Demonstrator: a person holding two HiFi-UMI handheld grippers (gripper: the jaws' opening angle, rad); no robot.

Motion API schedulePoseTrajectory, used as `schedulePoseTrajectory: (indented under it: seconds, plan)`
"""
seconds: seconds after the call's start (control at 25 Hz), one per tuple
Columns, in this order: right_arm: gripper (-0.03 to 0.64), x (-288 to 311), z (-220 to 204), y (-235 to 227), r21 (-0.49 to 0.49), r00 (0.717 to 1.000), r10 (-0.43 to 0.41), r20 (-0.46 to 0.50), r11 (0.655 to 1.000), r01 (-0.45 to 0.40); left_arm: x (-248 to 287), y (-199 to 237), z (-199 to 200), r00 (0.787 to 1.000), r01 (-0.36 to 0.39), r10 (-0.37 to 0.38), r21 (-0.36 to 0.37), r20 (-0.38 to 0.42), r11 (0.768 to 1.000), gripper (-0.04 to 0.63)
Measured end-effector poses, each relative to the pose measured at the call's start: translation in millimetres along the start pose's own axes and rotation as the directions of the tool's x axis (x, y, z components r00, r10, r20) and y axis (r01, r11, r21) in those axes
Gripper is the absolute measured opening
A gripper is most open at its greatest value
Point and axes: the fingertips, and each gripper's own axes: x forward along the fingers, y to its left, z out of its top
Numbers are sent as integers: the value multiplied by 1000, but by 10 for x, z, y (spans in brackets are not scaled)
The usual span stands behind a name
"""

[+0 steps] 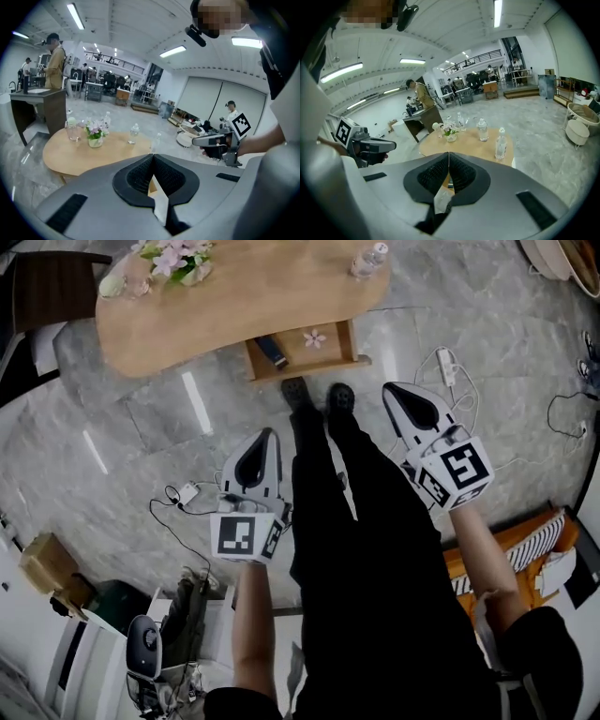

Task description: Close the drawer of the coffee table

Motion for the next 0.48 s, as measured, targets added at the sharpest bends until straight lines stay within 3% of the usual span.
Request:
schedulePoseTrajectory:
  seconds: [0.12, 0.32, 0.48]
  plan:
    - [14, 290, -199, -105, 10, 1000, -11, -25, 1000, 11, 279, 250, -246, 999, 19, -18, 25, -40, 1000, 14]
    - [14, 779, -619, -351, -51, 996, -31, -88, 998, 27, 768, 731, -719, 995, 14, -8, 60, -104, 998, 14]
    - [14, 1108, -1024, -599, -111, 985, -79, -154, 992, 63, 1116, 1060, -1106, 987, 59, -43, 97, -155, 993, 15]
